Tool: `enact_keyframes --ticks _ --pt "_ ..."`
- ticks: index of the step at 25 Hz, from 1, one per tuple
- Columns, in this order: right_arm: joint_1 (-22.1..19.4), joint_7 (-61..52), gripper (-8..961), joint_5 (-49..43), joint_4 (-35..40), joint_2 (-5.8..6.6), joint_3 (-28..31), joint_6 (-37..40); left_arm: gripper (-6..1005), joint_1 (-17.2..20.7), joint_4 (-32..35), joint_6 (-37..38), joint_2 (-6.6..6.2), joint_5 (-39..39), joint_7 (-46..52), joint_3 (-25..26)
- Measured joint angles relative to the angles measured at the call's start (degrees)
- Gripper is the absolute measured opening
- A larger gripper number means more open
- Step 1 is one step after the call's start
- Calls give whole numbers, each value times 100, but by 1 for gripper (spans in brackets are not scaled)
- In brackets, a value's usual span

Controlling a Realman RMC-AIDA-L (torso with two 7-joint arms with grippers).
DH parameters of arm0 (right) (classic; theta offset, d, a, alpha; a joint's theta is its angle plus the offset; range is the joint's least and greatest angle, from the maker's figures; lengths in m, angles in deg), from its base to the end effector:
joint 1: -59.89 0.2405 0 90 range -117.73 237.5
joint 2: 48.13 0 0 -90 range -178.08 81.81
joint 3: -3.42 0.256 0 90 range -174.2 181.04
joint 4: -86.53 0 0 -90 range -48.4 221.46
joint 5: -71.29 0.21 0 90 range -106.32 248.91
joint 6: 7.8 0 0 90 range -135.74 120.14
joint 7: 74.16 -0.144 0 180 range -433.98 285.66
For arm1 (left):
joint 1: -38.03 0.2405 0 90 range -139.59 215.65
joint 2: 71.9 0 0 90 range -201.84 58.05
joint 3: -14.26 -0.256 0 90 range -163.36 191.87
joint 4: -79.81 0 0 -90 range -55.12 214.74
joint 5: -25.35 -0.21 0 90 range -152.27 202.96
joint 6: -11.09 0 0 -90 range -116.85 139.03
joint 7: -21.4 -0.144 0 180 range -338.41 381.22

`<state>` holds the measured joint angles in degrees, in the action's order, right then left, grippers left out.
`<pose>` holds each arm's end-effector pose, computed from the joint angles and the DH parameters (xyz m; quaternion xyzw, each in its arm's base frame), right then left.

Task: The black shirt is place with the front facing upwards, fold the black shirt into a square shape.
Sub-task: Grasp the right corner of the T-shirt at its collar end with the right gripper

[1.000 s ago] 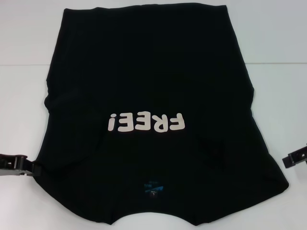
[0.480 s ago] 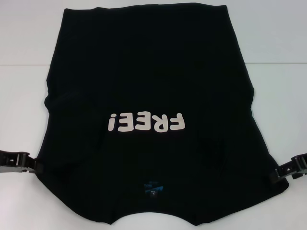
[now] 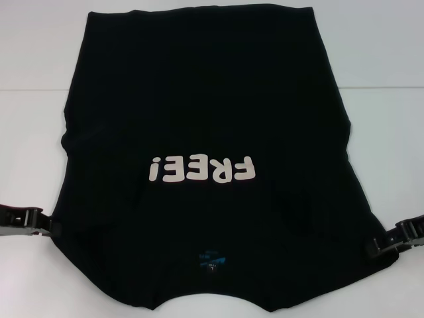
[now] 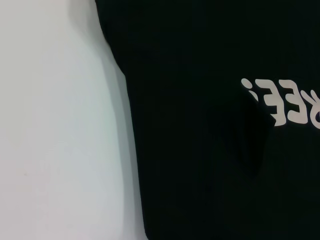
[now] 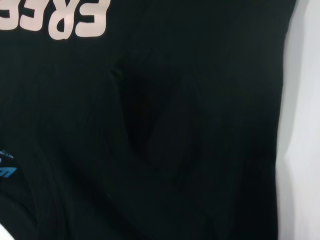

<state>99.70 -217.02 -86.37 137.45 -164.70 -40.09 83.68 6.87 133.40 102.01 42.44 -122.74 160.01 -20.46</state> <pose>0.2833 0.3561 0.0373 -0.7969 0.5783 -0.1080 0.1375 -0.3243 0.3322 0.0750 -0.7630 -0.6223 -0.0133 0.1744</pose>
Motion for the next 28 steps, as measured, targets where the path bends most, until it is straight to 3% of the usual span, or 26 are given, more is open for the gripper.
enact_keyframes --ticks 13,28 --pt "96 150 794 122 -231 -5 26 -52 39 -51 -14 -11 0 0 -1 1" --pt "120 131 792 123 -285 133 0 -90 38 -72 -34 -31 0 0 -1 1"
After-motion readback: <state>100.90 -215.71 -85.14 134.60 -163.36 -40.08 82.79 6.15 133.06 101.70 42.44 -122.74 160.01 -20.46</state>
